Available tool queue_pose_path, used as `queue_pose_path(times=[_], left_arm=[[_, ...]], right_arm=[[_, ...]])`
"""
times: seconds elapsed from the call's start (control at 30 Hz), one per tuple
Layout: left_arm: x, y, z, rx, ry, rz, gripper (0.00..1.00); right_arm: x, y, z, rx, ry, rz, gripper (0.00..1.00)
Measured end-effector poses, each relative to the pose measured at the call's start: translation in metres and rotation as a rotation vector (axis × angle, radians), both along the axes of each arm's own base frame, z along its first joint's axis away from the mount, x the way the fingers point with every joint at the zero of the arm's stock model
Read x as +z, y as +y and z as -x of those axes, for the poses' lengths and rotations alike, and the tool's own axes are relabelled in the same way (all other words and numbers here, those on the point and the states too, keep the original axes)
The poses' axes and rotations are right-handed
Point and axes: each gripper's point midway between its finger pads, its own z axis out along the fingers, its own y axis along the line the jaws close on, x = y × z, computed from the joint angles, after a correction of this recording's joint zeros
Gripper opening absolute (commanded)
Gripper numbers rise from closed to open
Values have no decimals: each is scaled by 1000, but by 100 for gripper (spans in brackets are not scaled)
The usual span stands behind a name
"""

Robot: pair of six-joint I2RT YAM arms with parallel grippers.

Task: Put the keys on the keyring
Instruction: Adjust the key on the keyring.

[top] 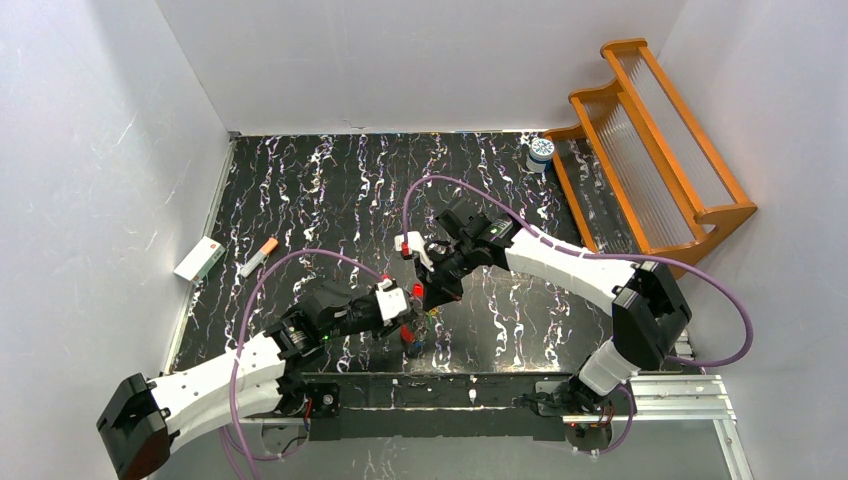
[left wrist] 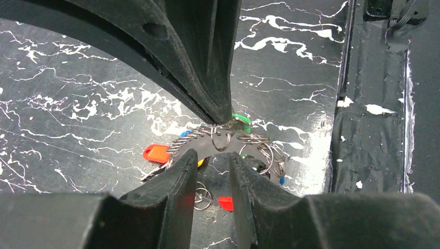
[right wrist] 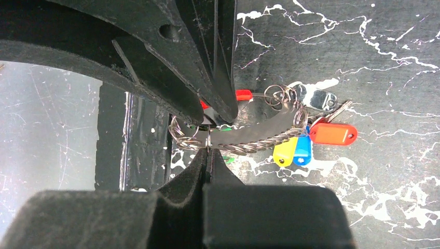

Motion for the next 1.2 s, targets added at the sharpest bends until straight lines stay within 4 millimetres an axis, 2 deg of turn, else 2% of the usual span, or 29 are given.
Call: queue_pose_path(times=[0.33,0.53,0.67,0.9,1.1,1.2], left_arm=[[-5,-5,4,-35,19,-8,27],[0,-13,4,-55,26,26,16],[1,-15,3,-55,29,36,2],[0,-16,3,-55,31,34,0],[1,-15,2,-36,44,46,0],[2,-13,1,-11,52,73,0]], right_arm=[[-1,0,0,2,-6,5,1],[-1,0,1,4,-6,5,1],[-2,-1,2,4,-2,10,1],[-3,-3,5,9,5,23,2],[-3,-1,3,0,2,23,34],[-2,3,-2,-17,-16,4,43]])
